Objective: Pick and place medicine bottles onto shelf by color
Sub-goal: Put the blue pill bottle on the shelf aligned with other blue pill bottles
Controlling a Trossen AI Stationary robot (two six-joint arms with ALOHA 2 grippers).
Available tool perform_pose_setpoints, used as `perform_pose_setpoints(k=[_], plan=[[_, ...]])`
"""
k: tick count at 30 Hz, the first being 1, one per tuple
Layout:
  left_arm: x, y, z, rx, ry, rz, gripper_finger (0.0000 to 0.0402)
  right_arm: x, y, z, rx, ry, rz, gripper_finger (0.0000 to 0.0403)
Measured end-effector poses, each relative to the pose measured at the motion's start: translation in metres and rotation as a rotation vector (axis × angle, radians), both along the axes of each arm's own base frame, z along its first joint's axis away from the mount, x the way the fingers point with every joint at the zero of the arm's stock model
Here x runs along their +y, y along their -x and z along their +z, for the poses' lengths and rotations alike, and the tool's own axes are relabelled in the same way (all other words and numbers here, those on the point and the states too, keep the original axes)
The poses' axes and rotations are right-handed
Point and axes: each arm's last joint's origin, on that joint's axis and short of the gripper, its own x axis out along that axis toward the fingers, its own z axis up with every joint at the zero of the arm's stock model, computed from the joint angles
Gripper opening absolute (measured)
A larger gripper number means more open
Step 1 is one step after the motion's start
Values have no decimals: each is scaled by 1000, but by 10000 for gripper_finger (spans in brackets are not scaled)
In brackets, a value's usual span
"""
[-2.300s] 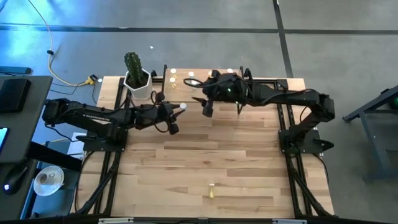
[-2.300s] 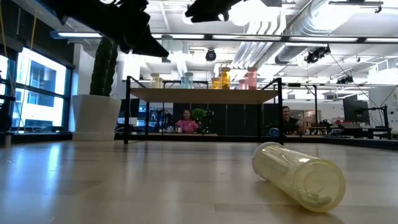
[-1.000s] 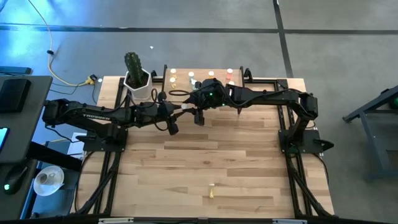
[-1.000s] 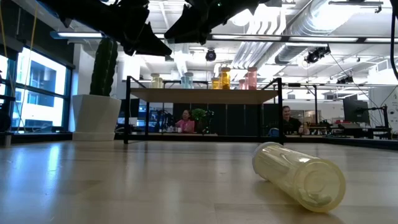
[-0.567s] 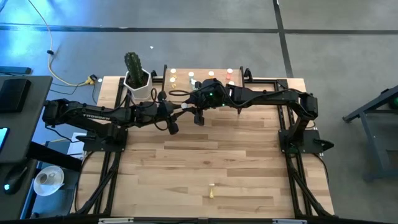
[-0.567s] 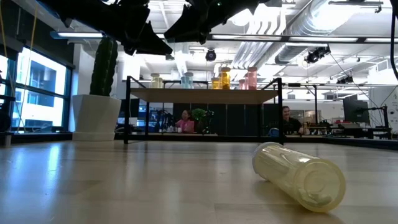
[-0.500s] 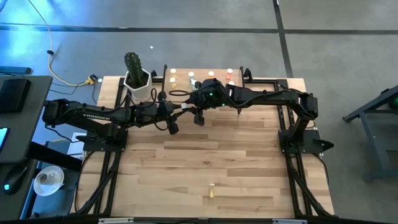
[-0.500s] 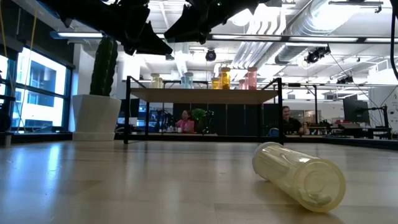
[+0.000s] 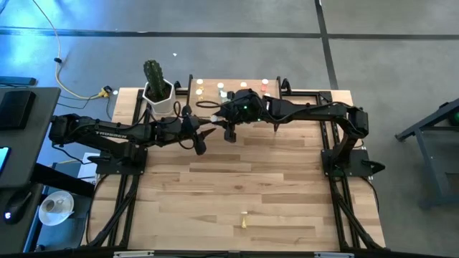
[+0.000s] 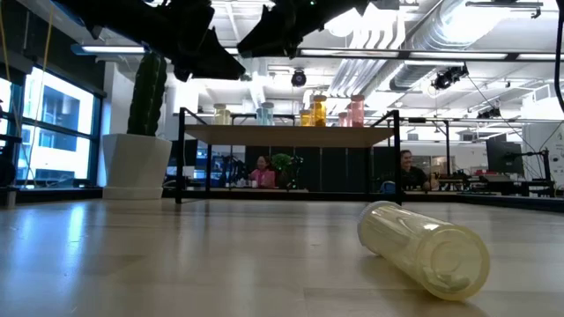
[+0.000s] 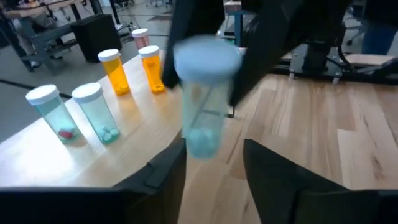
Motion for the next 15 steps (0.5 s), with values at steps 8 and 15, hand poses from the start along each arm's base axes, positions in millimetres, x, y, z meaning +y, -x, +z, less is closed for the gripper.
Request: perform_pose_setpoints(k=[8, 15], plan=[[0, 1, 1, -6, 2, -2, 189, -2, 23, 37, -91, 56, -139, 99], [-1, 6, 9, -33, -11, -4, 186, -10, 49, 68, -161, 122, -191, 99]])
